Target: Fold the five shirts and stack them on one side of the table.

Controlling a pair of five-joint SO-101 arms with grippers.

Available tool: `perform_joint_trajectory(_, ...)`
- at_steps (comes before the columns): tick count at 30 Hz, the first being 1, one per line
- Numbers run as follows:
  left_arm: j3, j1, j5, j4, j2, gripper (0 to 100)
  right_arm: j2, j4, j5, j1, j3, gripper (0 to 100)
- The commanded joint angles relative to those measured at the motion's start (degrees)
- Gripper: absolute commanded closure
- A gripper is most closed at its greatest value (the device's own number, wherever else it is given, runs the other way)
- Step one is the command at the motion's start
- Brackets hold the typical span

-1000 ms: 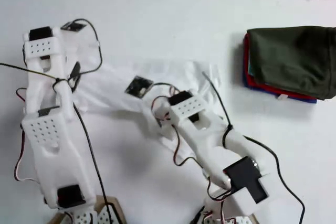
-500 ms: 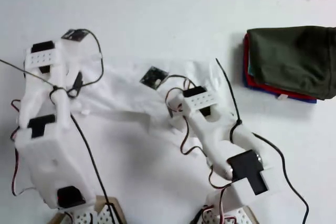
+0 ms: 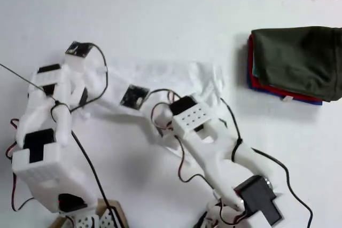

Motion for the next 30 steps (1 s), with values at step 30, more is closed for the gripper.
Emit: perform_joint_trajectory(30,3.5,0.3,0.6,-7.3,-2.2,97,17.9,-2.2,0.4,7.0,-4.0,83.7)
